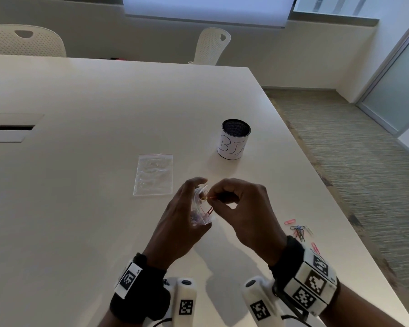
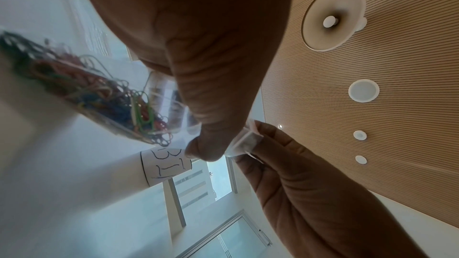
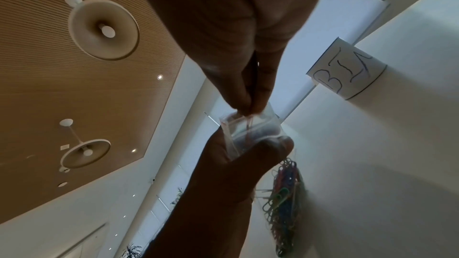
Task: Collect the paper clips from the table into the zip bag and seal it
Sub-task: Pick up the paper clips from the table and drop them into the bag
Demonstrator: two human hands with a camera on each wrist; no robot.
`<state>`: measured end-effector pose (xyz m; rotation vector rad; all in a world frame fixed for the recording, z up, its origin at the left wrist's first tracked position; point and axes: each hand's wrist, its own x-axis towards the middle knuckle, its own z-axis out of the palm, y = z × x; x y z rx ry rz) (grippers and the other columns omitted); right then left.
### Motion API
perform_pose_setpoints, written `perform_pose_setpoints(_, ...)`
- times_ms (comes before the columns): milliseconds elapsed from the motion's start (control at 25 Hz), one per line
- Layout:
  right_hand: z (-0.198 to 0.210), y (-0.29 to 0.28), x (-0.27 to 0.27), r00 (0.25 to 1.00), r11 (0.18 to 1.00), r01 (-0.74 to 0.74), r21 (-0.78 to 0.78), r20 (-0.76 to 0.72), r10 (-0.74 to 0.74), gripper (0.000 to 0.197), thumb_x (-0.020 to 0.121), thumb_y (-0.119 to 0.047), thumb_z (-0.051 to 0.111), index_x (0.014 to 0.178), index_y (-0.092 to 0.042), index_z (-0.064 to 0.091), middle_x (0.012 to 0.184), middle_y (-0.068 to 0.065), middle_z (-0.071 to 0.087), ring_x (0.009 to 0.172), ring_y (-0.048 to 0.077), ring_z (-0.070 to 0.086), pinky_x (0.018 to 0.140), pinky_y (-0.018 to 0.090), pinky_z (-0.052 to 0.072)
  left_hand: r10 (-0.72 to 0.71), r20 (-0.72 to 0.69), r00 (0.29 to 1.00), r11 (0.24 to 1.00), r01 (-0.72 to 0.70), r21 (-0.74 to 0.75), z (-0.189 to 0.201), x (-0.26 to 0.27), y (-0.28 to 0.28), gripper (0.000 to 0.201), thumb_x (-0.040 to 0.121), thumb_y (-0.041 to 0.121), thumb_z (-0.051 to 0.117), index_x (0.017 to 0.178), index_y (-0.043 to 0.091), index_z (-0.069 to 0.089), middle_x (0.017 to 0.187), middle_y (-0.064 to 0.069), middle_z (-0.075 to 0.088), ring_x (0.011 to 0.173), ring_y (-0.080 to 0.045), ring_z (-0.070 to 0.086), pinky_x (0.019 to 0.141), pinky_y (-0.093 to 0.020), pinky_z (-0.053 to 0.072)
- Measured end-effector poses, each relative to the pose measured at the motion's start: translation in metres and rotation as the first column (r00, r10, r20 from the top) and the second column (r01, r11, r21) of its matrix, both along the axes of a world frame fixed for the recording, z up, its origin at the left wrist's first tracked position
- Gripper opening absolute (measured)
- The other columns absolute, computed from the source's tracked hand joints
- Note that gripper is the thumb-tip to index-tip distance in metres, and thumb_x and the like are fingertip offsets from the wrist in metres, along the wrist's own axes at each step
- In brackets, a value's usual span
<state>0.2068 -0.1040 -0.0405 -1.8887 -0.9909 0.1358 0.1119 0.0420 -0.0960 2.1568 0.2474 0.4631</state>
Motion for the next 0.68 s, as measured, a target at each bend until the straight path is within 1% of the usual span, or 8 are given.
perform_pose_setpoints(80,0.000,-0.003,0.000,0.997,0.994,-0.068,-0.082,0.029,0.071,0.018,0.087,-0.002,0.079,0.099,-0.015,0.079,0.094,-0.005,0.077,0.085,0.005,0.074,0.082,0.025,0.062,-0.004,0.009,1.000,1.000,0.004,-0.001,-0.001,0.000,0.001,0.083,0.078,0.011,0.081,0.144,0.033,0.037,0.134,0.008,0.057,0.114,-0.009,0.060,0.085,-0.005,0.048)
perform_pose_setpoints(160,0.004,-0.006,0.000,0.991,0.984,-0.116,-0.133,0.044,0.123,0.022,0.088,-0.005,0.079,0.107,-0.016,0.079,0.101,-0.004,0.078,0.089,0.004,0.075,0.085,0.022,0.061,-0.009,0.018,1.000,1.000,0.009,-0.006,-0.001,0.001,0.001,0.081,0.078,0.011,0.080,0.143,0.034,0.037,0.132,0.008,0.058,0.113,-0.009,0.060,0.084,-0.007,0.049)
perform_pose_setpoints(240,0.010,-0.009,0.000,0.990,0.982,-0.134,-0.132,0.034,0.139,0.023,0.089,-0.006,0.078,0.110,-0.016,0.079,0.104,-0.004,0.080,0.092,0.002,0.076,0.088,0.019,0.060,-0.011,0.026,1.000,1.000,0.012,-0.018,0.000,0.000,0.000,0.080,0.079,0.011,0.080,0.143,0.033,0.037,0.130,0.009,0.057,0.112,-0.004,0.059,0.082,-0.004,0.047)
perform_pose_setpoints(280,0.012,-0.010,0.001,0.991,0.985,-0.129,-0.116,0.029,0.133,0.022,0.089,-0.006,0.078,0.109,-0.016,0.080,0.103,-0.005,0.081,0.092,0.001,0.076,0.088,0.020,0.061,-0.008,0.032,0.999,1.000,0.008,-0.019,0.001,0.000,0.000,0.078,0.080,0.012,0.080,0.142,0.033,0.038,0.128,0.010,0.057,0.111,-0.001,0.058,0.081,-0.003,0.045)
perform_pose_setpoints(360,0.015,-0.013,0.004,0.993,0.991,-0.104,-0.085,0.038,0.108,0.017,0.090,-0.005,0.077,0.103,-0.015,0.081,0.096,-0.005,0.081,0.088,0.003,0.077,0.085,0.027,0.063,-0.003,0.049,0.999,1.000,0.003,-0.007,0.001,0.000,-0.001,0.072,0.082,0.017,0.079,0.142,0.030,0.040,0.120,0.011,0.057,0.108,0.001,0.057,0.079,-0.002,0.044)
perform_pose_setpoints(480,0.019,-0.024,0.015,0.997,0.994,-0.067,-0.081,0.042,0.071,0.014,0.087,-0.002,0.078,0.094,-0.013,0.081,0.087,-0.005,0.080,0.082,0.010,0.077,0.081,0.037,0.063,-0.008,0.074,0.997,1.000,0.008,0.006,0.001,-0.001,-0.002,0.067,0.083,0.021,0.078,0.140,0.028,0.043,0.110,0.011,0.055,0.100,-0.009,0.059,0.076,-0.007,0.046)
perform_pose_setpoints(600,0.022,-0.053,0.039,0.997,0.984,0.039,-0.174,0.067,-0.028,0.014,0.086,-0.005,0.080,0.092,-0.018,0.081,0.084,-0.008,0.080,0.079,0.005,0.076,0.081,0.033,0.063,-0.009,0.074,0.997,1.000,0.009,-0.004,0.000,-0.001,-0.002,0.065,0.083,0.020,0.078,0.138,0.029,0.044,0.107,0.013,0.054,0.087,-0.015,0.061,0.072,-0.012,0.049)
perform_pose_setpoints(680,0.019,-0.081,0.058,0.991,0.943,0.121,-0.310,0.099,-0.094,0.016,0.086,-0.014,0.082,0.091,-0.028,0.077,0.086,-0.011,0.079,0.077,-0.002,0.074,0.079,0.027,0.063,-0.011,0.075,0.997,1.000,0.011,-0.001,-0.001,-0.001,-0.003,0.065,0.083,0.019,0.078,0.138,0.029,0.044,0.107,0.014,0.054,0.086,-0.017,0.060,0.071,-0.012,0.049)
